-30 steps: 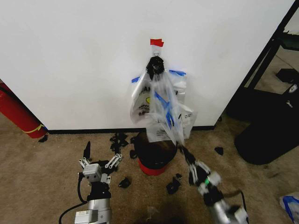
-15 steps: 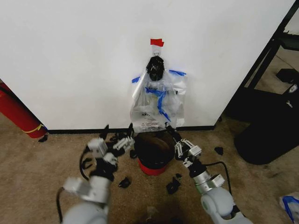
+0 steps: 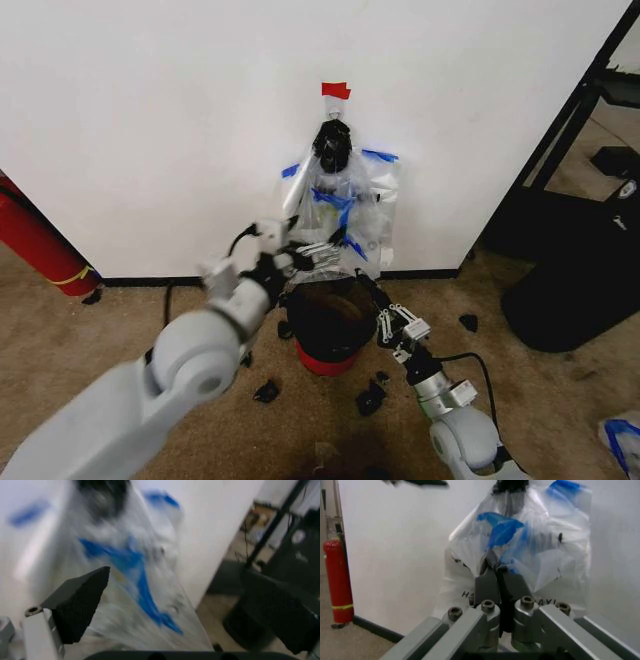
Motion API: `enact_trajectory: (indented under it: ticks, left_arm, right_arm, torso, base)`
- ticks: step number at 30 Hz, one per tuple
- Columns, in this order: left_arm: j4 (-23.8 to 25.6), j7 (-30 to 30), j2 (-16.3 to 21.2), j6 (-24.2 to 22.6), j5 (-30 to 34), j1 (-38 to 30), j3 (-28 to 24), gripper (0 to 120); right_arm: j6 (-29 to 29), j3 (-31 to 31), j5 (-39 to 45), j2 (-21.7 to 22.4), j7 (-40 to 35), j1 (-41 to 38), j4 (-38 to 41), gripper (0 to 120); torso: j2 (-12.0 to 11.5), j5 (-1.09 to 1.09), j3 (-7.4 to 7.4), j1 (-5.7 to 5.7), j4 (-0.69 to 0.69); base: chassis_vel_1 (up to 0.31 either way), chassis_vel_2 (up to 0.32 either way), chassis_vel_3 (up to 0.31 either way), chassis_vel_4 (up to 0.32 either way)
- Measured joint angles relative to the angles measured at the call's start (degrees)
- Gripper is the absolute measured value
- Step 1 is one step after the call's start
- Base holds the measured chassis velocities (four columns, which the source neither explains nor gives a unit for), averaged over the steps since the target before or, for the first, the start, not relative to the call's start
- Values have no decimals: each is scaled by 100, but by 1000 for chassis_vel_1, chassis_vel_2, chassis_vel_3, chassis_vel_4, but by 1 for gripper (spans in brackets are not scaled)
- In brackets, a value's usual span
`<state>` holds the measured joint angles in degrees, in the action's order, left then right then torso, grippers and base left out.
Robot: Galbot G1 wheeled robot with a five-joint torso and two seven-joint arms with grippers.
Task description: Pick up the garbage bag from the wall and place it over the trash bin.
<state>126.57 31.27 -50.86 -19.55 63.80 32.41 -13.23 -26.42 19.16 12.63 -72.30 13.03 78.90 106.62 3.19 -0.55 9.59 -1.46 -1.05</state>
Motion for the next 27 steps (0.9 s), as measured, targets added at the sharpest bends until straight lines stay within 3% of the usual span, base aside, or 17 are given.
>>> enact_trajectory:
  ticks: [3,6,15,19,23,25,27]
  left_arm:
    - [-219,333,-176,-105,630,-448,-368,99]
    - [-411,407,-266,-149,758,-662,-539,98]
    - [-1134,202,-497,-97,-584,-925,-902,99]
    - [-1374,238,-639,-111,-718,-959,-977,97]
    - [-1580,321,-698,-57,-745,-970,-992,84]
    - [-1672,405,-734,-29,-746,-985,-987,73]
    - [-1693,436,-737,-34,-723,-992,-984,71]
  right_arm:
    - [-2,12,-22,-39,-13,18,38,0]
    - [-2,-3,-102,-92,-64,42,78,0]
    - [-16,44,-166,-124,7,190,234,0]
    - [-15,59,-166,-96,10,243,311,0]
    - [1,70,-141,-84,11,269,388,0]
    - [12,74,-112,-81,10,274,409,0]
    - [17,77,-107,-81,9,274,409,0]
  torso:
    - [0,1,0,0,0]
    - [0,0,-1,0,2]
    - [0,-1,-1,1,3]
    - [0,-1,-1,1,1]
    - [0,-1,-1,1,2]
    - [0,0,-1,1,2]
    - [0,-1,-1,1,1]
  base:
    - [0,0,0,0]
    - [0,0,0,0]
    - [0,0,0,0]
    - [0,0,0,0]
    - [0,0,0,0]
    - [0,0,0,0]
    - [0,0,0,0]
